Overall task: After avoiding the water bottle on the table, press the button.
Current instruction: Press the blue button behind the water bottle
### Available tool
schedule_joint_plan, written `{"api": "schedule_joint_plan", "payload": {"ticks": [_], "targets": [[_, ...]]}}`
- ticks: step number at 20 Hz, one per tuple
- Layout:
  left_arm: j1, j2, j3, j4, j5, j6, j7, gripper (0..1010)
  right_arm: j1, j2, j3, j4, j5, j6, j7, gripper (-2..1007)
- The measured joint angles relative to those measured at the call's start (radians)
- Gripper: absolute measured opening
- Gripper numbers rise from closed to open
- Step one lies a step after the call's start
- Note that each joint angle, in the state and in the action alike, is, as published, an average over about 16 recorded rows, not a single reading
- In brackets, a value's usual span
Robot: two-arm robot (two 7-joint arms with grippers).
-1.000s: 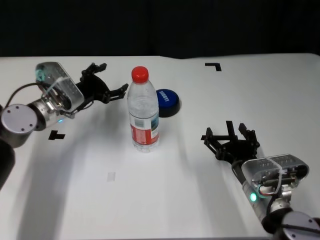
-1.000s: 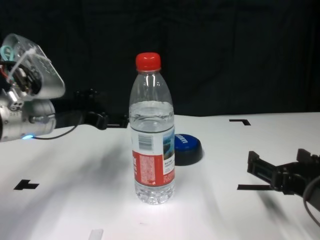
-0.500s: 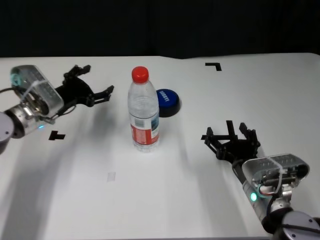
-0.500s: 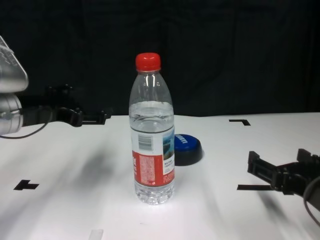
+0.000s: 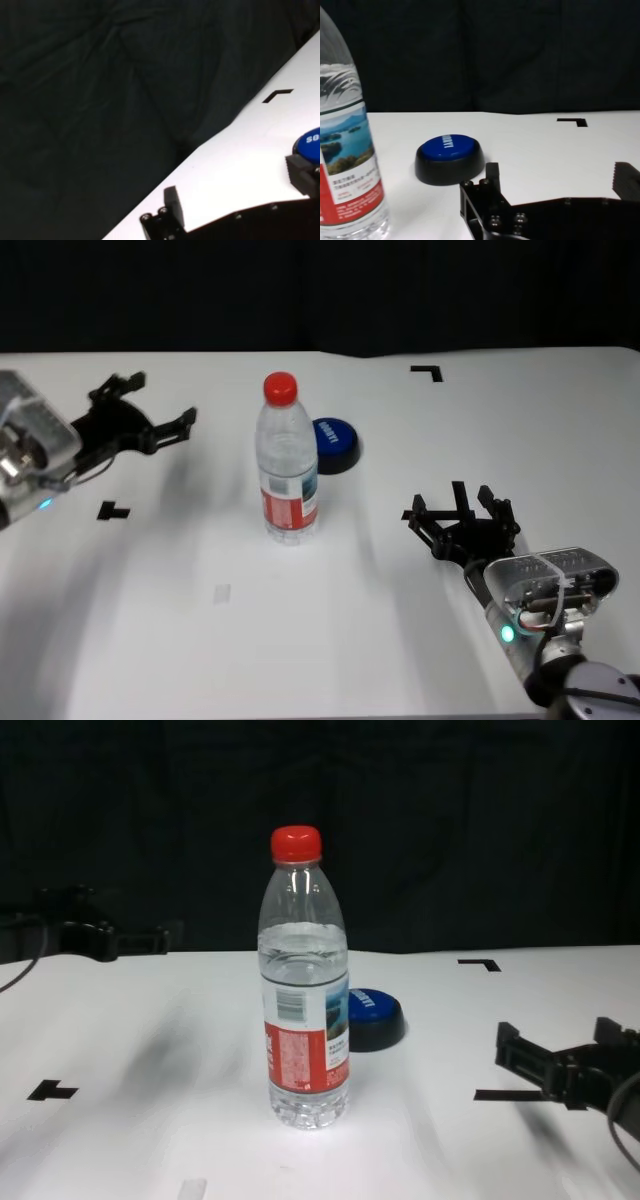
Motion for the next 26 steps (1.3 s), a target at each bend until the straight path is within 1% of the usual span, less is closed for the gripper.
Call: {"api": "schedule_joint_plan", "payload": {"ticks": [7,15,20,26], "targets": [[0.09,0.035,-0.058,-0.111,-0.076,0.072,0.008,1003,0.0,0.0,0.0,0.0,0.0,0.0,0.0,1003],[0.205,0.06,-0.116,-0.243,-0.133,0.137,0.043,1003,0.0,0.0,0.0,0.0,0.0,0.0,0.0,1003],[0.282,0.06,-0.149,-0.324,-0.157,0.176,0.077,1003,0.0,0.0,0.0,0.0,0.0,0.0,0.0,1003],[0.374,0.042,-0.169,-0.41,-0.168,0.207,0.114,1003,0.0,0.0,0.0,0.0,0.0,0.0,0.0,1003]]}}
